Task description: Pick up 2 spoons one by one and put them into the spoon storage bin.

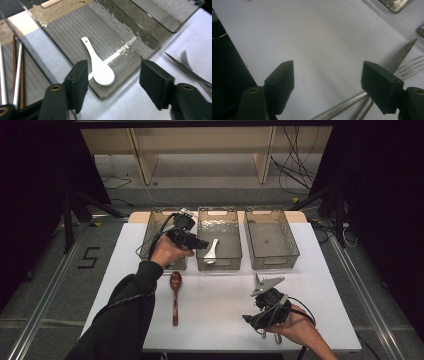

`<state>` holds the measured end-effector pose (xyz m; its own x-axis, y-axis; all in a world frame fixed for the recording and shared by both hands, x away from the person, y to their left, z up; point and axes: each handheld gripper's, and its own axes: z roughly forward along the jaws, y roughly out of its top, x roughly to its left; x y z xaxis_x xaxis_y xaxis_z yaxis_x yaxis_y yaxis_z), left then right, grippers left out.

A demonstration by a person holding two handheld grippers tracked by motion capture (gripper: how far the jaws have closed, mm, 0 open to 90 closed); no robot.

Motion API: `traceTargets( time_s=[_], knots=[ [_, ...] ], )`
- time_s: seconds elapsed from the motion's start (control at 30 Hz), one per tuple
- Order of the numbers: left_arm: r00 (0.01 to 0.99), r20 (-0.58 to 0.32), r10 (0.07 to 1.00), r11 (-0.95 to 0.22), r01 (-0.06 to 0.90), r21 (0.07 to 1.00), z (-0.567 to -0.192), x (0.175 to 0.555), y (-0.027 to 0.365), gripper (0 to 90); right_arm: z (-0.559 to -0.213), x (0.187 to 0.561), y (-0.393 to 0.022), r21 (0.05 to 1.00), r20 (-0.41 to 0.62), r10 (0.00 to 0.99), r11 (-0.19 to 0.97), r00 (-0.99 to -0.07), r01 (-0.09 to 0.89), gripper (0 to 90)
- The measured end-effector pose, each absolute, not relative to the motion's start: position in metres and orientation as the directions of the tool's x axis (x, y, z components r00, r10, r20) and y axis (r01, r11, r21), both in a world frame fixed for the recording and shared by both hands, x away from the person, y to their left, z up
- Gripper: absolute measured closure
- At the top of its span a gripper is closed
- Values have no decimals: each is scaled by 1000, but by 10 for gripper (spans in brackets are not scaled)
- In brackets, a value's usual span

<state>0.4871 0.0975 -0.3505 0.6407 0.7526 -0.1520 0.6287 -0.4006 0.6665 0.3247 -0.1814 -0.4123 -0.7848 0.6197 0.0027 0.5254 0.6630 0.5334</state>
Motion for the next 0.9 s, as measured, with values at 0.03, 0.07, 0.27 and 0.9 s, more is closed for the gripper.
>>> traceTargets(
  time_s=[0.03,0.07,0.27,0.9],
  knots=[
    [639,-158,753,-396,631,667,-351,483,101,356,-412,325,-181,533,3,619,663,-785,525,277],
    [639,-158,753,-398,634,663,-352,478,104,343,-413,325,-181,532,2,620,664,-785,526,277],
    [631,-181,755,-389,652,651,-367,454,119,283,-412,325,-181,533,-2,617,666,-787,521,277],
    [668,-168,725,-444,640,627,-399,398,129,216,-412,324,-179,527,-9,620,670,-785,523,277]
  ],
)
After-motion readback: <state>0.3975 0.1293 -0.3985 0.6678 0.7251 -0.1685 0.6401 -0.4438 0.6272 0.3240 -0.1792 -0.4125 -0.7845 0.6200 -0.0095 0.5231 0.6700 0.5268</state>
